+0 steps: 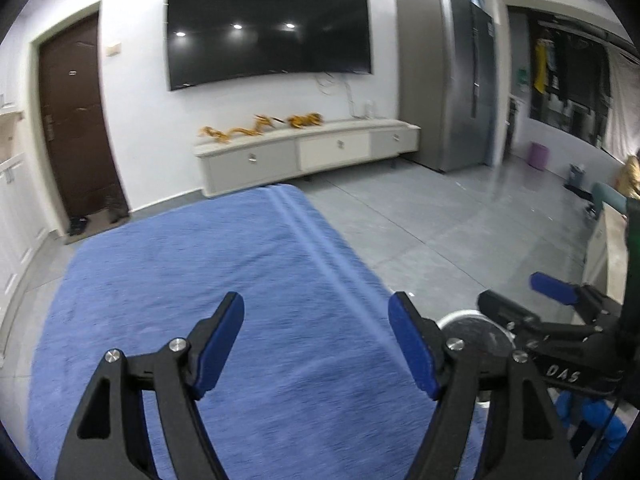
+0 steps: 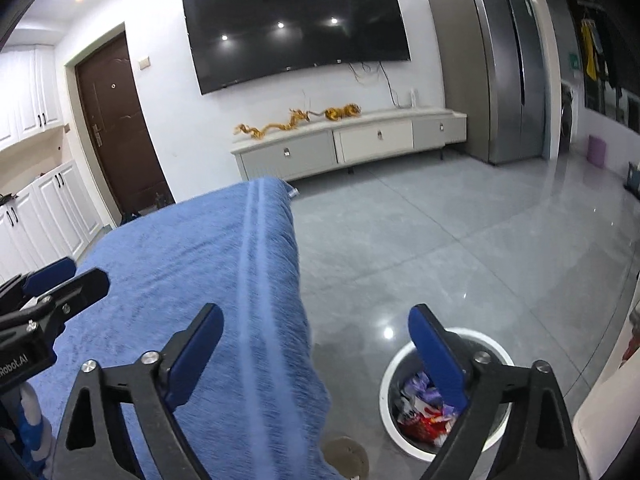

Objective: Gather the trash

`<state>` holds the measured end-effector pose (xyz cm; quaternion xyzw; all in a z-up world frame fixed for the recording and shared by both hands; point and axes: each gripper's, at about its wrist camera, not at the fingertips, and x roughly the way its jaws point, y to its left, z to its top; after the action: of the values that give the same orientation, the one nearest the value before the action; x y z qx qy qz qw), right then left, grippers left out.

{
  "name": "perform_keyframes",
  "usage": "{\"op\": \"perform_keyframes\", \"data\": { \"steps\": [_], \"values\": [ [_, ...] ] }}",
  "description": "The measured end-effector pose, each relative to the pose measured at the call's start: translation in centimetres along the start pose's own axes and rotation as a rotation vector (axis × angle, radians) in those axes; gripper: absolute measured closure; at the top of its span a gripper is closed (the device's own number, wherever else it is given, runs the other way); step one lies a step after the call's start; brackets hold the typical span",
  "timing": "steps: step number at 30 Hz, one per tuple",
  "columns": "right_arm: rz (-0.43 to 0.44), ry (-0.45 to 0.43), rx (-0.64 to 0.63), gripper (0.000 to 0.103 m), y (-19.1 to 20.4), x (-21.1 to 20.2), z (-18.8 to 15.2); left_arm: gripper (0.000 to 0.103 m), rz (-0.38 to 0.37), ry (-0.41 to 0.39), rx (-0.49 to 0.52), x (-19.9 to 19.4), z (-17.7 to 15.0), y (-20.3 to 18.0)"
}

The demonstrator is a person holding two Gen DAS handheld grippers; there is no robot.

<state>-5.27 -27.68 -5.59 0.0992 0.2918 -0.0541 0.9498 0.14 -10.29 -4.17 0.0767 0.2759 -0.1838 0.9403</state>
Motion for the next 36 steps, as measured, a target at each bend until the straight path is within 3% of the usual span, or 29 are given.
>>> {"op": "perform_keyframes", "data": {
  "steps": [4,14,21,36],
  "values": [
    [-0.009,-0.019,-0.006,0.005,1.9,-0.2,0.1,0.029,0.054,-0.030,-0.027,-1.4,-0.8,2.2],
    [-0.024,-0.041,-0.069,0.004,5.0,-1.1,-0.7,0.004,0.133,-0.086,-0.104,-3.9,-2.2,6.0],
    [-0.037,-0.078,-0.086,0.001,5.9,-2.0,-0.8,0.002,0.158,-0.107,-0.137,-5.2,-2.4,6.9],
    [-0.044,-0.153,-0.035,0.000,4.4,-4.7,-0.8,0.002,0.176,-0.144,-0.105,-7.5,-2.4,5.5]
  ]
}}
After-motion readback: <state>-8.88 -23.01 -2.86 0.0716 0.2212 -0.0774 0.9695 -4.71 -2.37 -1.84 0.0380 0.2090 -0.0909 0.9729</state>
